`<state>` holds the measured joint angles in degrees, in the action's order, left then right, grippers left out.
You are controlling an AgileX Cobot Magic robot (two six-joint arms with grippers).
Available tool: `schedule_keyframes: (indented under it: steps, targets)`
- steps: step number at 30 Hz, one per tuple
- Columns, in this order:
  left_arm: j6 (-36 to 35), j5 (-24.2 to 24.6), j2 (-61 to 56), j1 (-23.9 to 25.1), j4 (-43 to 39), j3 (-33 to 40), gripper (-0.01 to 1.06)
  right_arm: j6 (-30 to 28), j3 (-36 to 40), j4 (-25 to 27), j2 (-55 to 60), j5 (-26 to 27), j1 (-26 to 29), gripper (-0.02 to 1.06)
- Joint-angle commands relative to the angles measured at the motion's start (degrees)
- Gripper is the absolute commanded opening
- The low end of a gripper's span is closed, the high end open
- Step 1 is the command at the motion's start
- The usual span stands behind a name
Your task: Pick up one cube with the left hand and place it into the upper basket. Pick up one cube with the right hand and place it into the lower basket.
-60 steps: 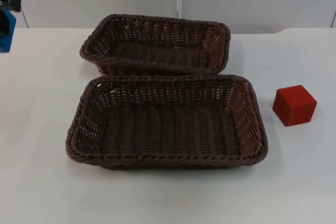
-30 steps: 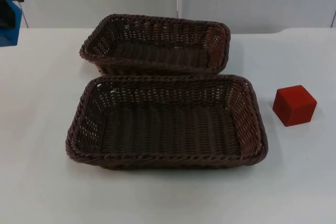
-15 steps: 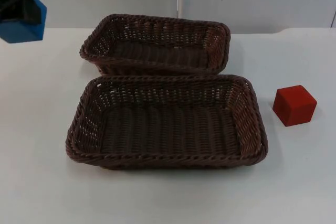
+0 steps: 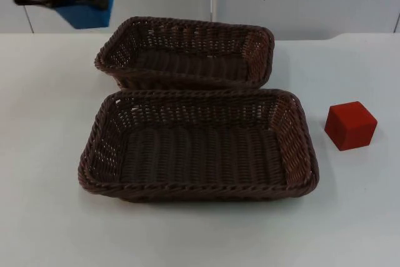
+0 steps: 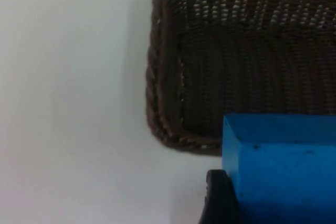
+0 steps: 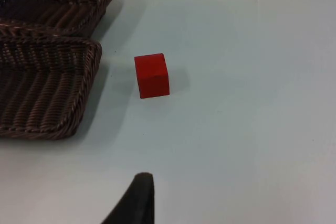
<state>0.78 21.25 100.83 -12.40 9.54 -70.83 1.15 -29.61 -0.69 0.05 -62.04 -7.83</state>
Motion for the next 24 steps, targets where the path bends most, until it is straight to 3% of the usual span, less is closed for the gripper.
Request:
schedule_keyframes:
  steps: [1, 8, 12, 24]
  targets:
    - [3.4, 0.9, 2.4, -0.3, 3.9, -3.2, 0.00, -0.5, 0.0, 0.0, 0.0, 0.2, 0.1, 1.05]
    - [12.6, 7.0, 13.8, -0.3, 13.5, -17.0, 0.00, -0.5, 0.0, 0.0, 0.0, 0.2, 0.1, 1.05]
    - [17.1, 8.2, 19.5, -0.3, 18.1, -23.2, 0.00, -0.5, 0.0, -0.1, 0.0, 0.2, 0.1, 1.05]
    - [18.8, 8.9, 34.4, -0.9, 19.0, -38.4, 0.00, -0.5, 0.0, -0.1, 0.0, 0.2, 0.1, 1.05]
